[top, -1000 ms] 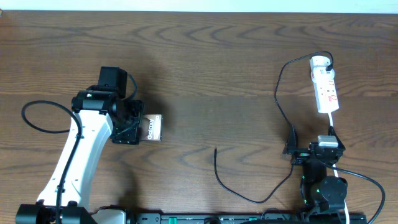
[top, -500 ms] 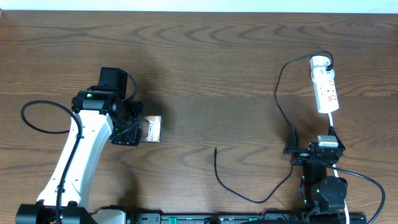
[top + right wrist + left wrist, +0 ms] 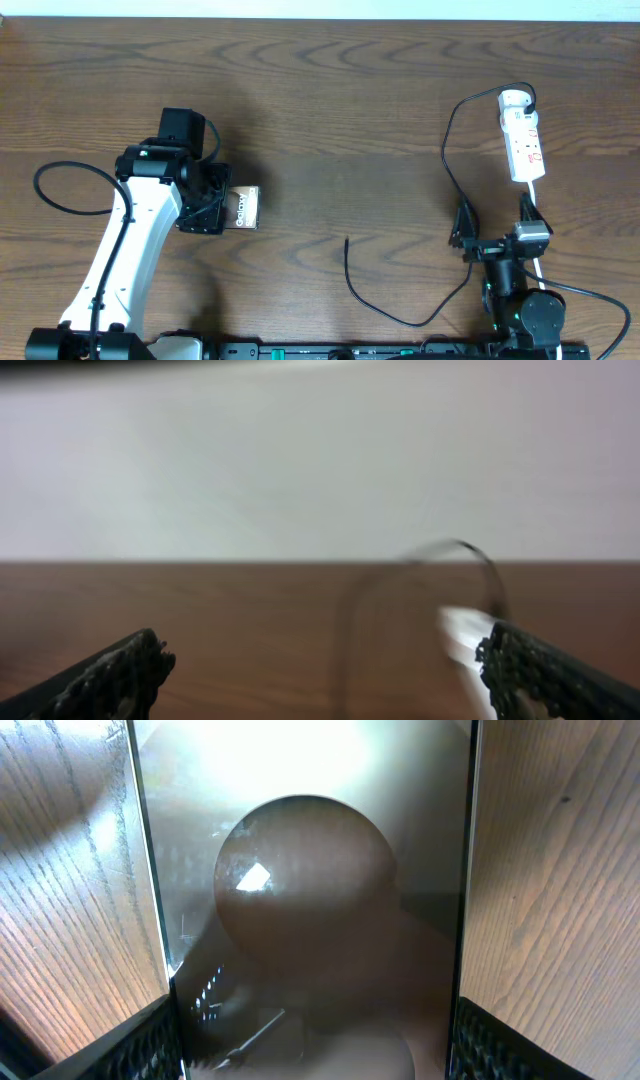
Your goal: Plug charger to phone and switch on socket
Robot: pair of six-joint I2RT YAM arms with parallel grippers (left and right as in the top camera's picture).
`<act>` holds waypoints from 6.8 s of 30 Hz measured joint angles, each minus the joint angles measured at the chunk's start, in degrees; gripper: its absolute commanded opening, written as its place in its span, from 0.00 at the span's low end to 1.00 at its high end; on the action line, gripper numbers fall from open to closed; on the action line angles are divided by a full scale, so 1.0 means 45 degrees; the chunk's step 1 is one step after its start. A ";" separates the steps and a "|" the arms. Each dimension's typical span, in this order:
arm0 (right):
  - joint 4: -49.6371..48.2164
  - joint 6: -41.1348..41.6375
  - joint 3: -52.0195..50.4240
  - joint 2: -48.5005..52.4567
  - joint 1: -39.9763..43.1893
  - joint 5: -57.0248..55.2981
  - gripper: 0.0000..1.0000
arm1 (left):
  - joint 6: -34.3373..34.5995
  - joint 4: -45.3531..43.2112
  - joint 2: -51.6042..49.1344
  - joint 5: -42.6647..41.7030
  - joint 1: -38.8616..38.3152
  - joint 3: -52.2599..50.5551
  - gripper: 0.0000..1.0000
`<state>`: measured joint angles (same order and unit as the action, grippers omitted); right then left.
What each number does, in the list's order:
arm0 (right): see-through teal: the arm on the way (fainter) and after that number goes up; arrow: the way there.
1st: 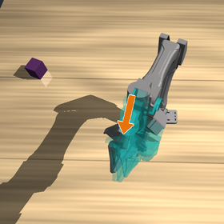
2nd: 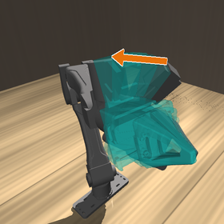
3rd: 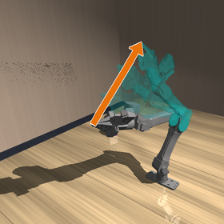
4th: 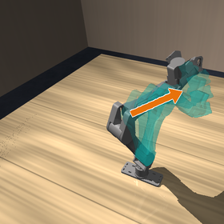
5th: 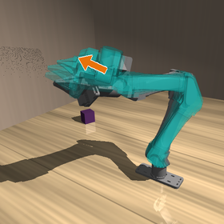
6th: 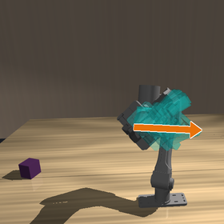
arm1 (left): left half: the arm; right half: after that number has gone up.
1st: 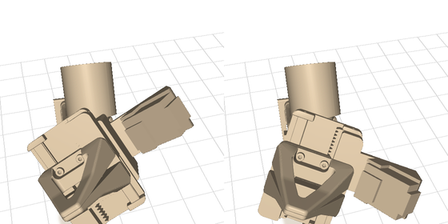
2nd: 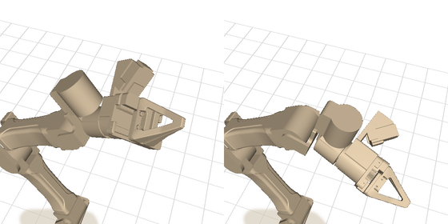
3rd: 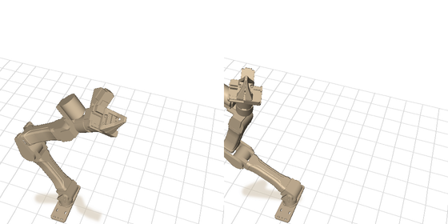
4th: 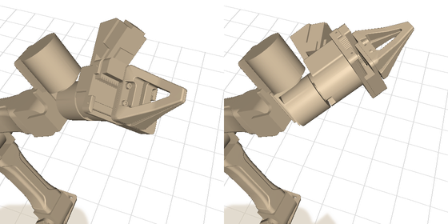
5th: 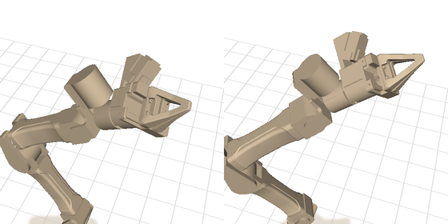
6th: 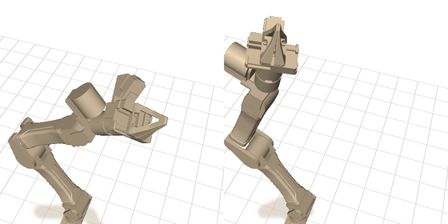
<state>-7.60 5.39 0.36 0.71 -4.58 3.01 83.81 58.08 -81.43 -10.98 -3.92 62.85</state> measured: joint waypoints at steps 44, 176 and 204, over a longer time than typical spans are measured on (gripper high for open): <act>-0.8267 1.3746 0.7563 2.1172 -0.2968 1.1968 0.77 | -0.0005 0.0000 0.0049 0.0102 0.0000 0.0039 0.07; -0.8621 1.5242 0.7577 2.1551 -0.8884 0.5357 0.35 | 0.2856 -0.1273 0.0049 0.1564 -0.5095 0.0039 0.07; -0.8660 1.5266 0.7577 2.1551 -0.8893 0.5323 0.11 | 0.3138 -0.1248 0.0049 0.1569 -0.5095 0.0039 0.07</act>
<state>-46.57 74.08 34.46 97.69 -44.60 26.96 97.93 52.47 -81.21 -3.92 -26.85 63.02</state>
